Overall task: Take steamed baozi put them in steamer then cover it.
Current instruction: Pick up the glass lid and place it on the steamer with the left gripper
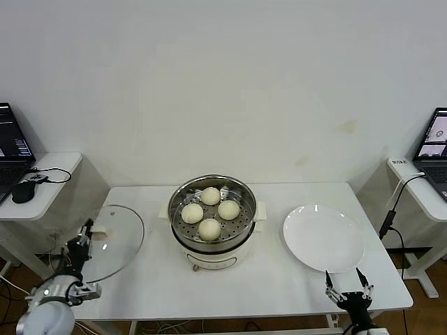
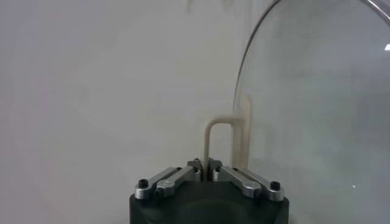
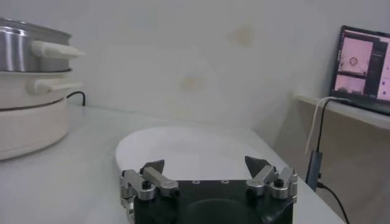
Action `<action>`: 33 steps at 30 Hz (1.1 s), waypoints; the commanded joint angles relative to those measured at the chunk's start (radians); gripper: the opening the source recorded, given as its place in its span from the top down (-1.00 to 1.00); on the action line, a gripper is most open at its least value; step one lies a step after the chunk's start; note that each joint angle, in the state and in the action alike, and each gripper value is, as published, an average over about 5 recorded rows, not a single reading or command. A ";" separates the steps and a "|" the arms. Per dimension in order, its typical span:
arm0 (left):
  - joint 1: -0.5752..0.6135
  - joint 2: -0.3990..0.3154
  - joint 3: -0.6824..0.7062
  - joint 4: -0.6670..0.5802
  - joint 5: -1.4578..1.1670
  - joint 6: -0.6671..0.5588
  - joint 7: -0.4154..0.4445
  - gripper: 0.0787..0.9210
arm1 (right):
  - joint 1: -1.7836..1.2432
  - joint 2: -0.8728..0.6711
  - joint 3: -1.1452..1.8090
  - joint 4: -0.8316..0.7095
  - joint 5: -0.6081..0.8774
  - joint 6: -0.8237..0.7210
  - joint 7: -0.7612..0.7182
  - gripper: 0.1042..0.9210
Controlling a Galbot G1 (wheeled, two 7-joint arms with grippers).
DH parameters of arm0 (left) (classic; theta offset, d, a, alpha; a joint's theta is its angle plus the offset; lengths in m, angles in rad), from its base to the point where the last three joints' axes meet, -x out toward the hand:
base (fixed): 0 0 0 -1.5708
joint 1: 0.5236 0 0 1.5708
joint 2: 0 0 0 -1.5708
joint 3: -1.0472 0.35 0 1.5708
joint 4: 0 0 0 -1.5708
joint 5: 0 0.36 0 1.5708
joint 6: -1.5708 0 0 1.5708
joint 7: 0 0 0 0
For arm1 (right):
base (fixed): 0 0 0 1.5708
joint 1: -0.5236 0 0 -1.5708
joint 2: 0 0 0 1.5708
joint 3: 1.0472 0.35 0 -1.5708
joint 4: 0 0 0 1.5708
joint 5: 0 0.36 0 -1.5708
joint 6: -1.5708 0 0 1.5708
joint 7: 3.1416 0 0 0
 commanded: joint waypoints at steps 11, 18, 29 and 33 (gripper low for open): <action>-0.255 0.166 0.443 -0.338 -0.252 0.376 0.157 0.87 | -0.014 0.068 -0.048 0.011 -0.111 0.005 0.017 -0.76; -0.444 0.050 0.623 -0.245 -0.125 0.453 0.224 0.87 | -0.007 0.088 -0.063 -0.012 -0.164 0.014 0.030 -0.76; -0.553 -0.162 0.732 -0.133 0.188 0.472 0.346 0.87 | 0.003 0.091 -0.078 -0.033 -0.196 0.020 0.038 -0.76; -0.566 -0.223 0.748 -0.095 0.264 0.473 0.374 0.87 | 0.003 0.091 -0.083 -0.038 -0.199 0.021 0.039 -0.76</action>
